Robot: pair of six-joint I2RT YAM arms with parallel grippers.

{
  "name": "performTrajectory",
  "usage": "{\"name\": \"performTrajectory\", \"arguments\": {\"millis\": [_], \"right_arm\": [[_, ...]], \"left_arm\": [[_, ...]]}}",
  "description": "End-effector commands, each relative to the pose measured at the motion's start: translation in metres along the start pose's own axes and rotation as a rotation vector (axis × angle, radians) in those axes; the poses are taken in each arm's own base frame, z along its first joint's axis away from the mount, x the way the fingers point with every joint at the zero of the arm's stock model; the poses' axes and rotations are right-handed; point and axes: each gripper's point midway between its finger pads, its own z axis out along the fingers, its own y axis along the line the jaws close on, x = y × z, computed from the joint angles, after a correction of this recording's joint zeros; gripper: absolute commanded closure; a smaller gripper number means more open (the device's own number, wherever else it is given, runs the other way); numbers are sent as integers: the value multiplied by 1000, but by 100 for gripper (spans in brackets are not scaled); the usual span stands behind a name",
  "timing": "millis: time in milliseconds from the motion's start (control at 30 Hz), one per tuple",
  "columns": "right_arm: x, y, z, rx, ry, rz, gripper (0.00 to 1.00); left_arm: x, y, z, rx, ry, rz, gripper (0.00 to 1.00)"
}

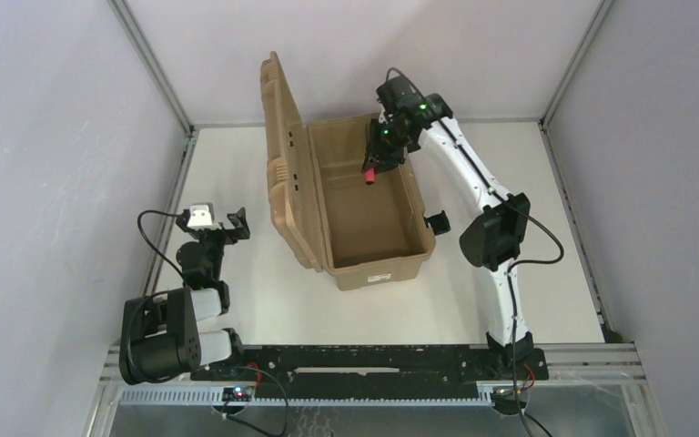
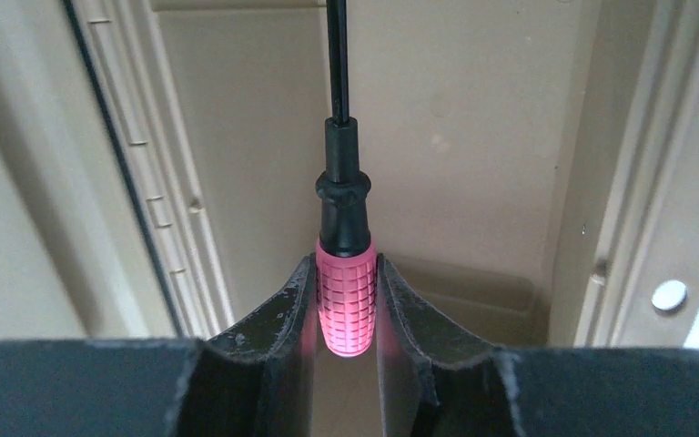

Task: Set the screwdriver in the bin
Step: Place the screwdriver in the bin.

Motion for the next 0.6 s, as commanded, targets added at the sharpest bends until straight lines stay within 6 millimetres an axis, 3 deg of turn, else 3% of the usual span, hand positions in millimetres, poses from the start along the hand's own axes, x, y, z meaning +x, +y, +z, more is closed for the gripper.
{"name": "performTrajectory", "arguments": {"millis": [0, 200, 567], "right_arm": [[4, -14, 19, 131, -24, -71, 85], [24, -27, 57, 210, 33, -96, 85], [44, -49, 104, 270, 93, -88, 84]], "left_arm": [[-4, -2, -2, 4, -26, -6, 0], [-5, -1, -2, 3, -28, -4, 0], [-4, -1, -2, 3, -24, -4, 0]]}}
